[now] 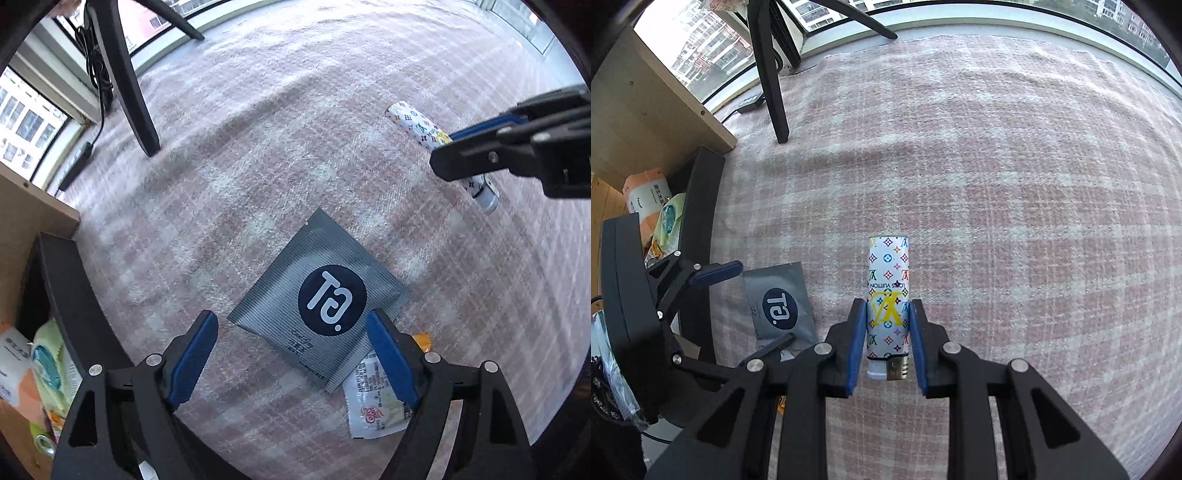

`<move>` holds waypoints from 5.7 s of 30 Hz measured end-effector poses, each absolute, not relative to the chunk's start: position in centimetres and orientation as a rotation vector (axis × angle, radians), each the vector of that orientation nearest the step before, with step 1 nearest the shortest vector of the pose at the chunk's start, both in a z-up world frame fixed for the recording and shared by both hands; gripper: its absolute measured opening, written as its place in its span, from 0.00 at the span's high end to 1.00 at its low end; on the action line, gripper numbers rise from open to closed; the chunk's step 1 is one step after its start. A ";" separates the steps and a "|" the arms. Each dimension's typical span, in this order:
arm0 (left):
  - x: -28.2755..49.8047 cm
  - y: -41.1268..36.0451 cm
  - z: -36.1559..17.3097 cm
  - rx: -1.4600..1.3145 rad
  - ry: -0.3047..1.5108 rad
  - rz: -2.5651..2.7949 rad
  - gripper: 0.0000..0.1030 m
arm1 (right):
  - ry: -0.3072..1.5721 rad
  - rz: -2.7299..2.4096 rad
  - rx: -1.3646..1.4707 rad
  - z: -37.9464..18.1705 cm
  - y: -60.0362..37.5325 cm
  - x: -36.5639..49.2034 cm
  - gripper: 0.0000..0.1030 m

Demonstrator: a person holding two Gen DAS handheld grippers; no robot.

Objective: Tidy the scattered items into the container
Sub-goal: 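Pinch the grey 'ta' packet with the left tool, then carry the grey packet and patterned cylinder over the black tray with both tools, then open both tools to drop the packet and cylinder into the tray, then move the left tool down to the coffee-mate packet on the floor, then grasp the coffee-mate packet with the left tool, then carry the coffee-mate packet over the black tray with the left tool, then open the left tool to drop the packet into the tray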

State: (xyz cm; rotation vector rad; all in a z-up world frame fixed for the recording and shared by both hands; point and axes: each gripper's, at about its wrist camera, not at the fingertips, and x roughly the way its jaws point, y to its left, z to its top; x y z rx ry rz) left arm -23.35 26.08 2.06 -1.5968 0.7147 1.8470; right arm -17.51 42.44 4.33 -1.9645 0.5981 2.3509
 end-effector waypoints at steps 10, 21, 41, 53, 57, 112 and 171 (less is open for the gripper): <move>-23.2 25.0 3.7 -1.577 0.506 1.943 0.93 | 0.585 2.353 -1.967 2.8 40.4 -19.4 0.78; -21.3 20.5 9.1 -1.519 0.220 2.133 0.94 | 0.609 2.436 -1.869 6.8 40.1 -17.7 0.78; -22.7 -2.6 18.0 -1.450 0.052 2.670 0.94 | 0.401 2.837 -1.798 16.8 19.1 -25.8 0.78; -23.1 -6.6 17.2 -1.473 -0.011 2.764 0.52 | 0.453 2.877 -1.747 16.0 16.0 -29.8 0.52; -22.3 -6.8 17.6 -1.450 -0.036 2.760 0.53 | 0.433 2.884 -1.715 16.7 18.0 -28.9 0.52; -12.1 23.7 3.5 -1.576 0.472 2.108 0.61 | 0.814 2.304 -1.615 7.6 44.4 -7.2 0.52; -15.1 -13.5 17.6 -1.516 -0.240 2.920 0.63 | 0.653 2.560 -1.680 11.9 31.9 -9.8 0.52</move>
